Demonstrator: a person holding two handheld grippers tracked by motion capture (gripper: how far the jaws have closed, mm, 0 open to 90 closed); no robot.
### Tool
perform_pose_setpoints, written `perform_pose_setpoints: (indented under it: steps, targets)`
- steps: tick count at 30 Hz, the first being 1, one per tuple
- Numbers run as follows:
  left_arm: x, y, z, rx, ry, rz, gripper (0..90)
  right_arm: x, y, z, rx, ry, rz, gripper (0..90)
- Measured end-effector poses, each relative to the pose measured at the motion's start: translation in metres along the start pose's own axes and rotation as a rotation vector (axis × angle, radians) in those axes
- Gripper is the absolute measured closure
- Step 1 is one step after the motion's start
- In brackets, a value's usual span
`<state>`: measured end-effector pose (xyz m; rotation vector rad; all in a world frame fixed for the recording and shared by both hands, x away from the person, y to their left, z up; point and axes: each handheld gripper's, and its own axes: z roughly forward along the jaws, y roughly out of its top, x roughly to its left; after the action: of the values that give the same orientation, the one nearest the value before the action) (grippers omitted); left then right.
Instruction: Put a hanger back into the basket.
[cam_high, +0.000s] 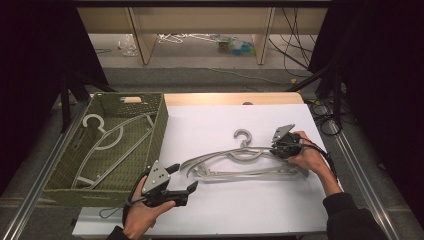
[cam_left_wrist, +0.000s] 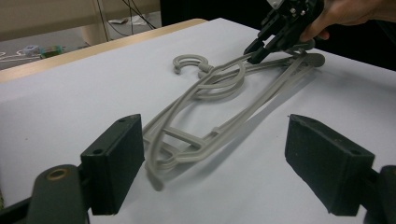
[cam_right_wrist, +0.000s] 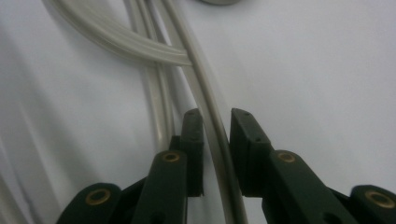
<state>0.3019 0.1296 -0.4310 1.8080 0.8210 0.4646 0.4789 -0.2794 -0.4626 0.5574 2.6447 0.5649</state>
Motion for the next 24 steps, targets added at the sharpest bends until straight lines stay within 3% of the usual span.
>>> perform_pose_setpoints:
  steps: [8, 13, 17, 22, 23, 24]
  targets:
    - [0.002, 0.0, 0.002, -0.003, -0.008, -0.005, 19.7, 0.006, 0.008, -0.024, -0.013, -0.01, -0.117, 81.9]
    - [0.004, 0.002, 0.004, 0.0, 0.002, -0.009, 19.7, 0.011, 0.01, -0.036, -0.032, -0.019, -0.138, 82.0]
    - [0.007, 0.005, 0.012, 0.015, 0.005, 0.014, 19.9, 0.018, 0.012, -0.05, -0.053, -0.037, -0.162, 82.0]
    - [0.006, 0.013, 0.032, 0.084, -0.002, 0.062, 20.5, 0.028, 0.016, -0.067, -0.063, -0.051, -0.231, 82.0]
    - [0.006, 0.015, 0.037, 0.099, -0.002, 0.088, 21.1, 0.03, 0.017, -0.069, -0.066, -0.054, -0.227, 82.0]
    - [0.006, 0.016, 0.043, 0.106, -0.013, 0.09, 21.4, 0.033, 0.018, -0.071, -0.068, -0.054, -0.235, 82.0]
